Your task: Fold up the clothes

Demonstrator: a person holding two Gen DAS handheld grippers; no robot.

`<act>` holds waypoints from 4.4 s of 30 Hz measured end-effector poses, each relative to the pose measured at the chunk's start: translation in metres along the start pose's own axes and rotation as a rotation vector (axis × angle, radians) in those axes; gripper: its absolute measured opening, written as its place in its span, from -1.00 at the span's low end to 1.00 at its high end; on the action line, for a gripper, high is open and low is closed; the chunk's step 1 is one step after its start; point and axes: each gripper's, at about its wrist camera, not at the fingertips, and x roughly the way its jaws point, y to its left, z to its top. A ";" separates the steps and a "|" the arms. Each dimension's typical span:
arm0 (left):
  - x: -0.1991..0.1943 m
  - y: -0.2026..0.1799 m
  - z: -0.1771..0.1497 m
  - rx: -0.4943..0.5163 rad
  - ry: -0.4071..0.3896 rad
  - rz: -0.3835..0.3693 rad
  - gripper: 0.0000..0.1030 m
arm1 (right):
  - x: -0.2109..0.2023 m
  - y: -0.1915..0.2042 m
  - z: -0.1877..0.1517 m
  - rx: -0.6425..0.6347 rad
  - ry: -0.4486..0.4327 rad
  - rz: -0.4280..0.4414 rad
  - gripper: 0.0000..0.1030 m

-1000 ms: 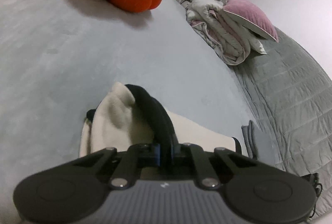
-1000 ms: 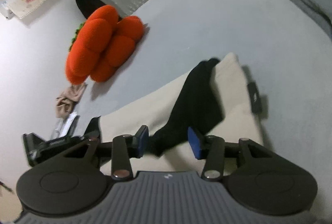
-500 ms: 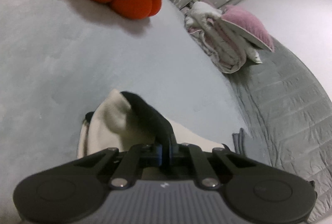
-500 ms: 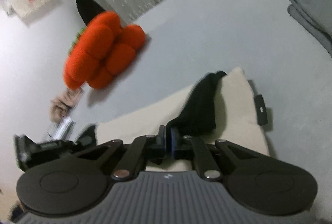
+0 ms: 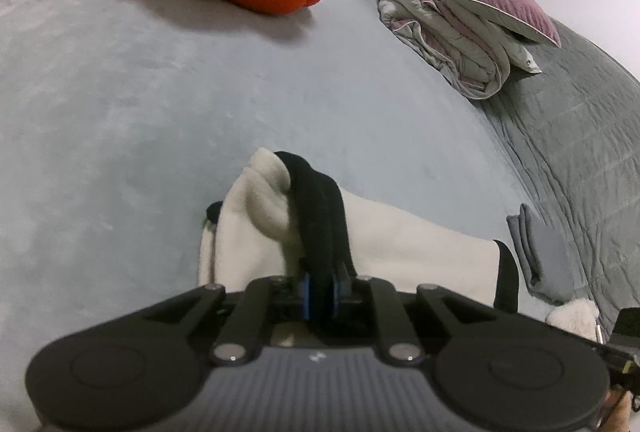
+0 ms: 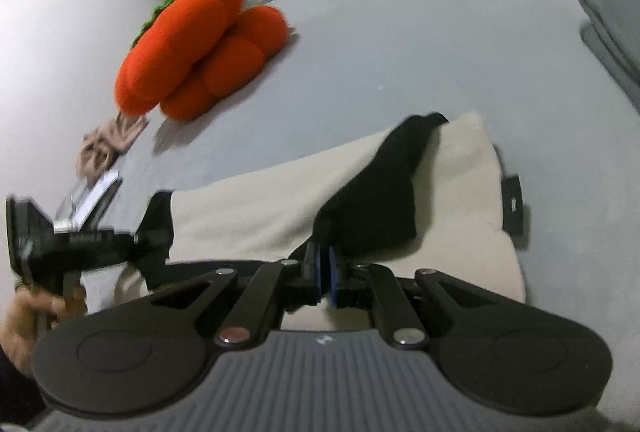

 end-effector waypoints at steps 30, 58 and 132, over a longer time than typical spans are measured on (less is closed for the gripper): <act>0.013 -0.038 -0.008 0.301 -0.081 0.112 -0.19 | 0.015 -0.023 0.010 -0.062 -0.020 -0.192 -0.66; 0.010 -0.012 0.007 0.165 -0.056 0.081 -0.40 | -0.017 -0.041 0.018 0.093 -0.080 -0.062 -0.26; 0.012 -0.024 0.000 0.240 -0.043 0.111 -0.26 | -0.009 -0.044 0.020 0.224 -0.095 0.030 -0.73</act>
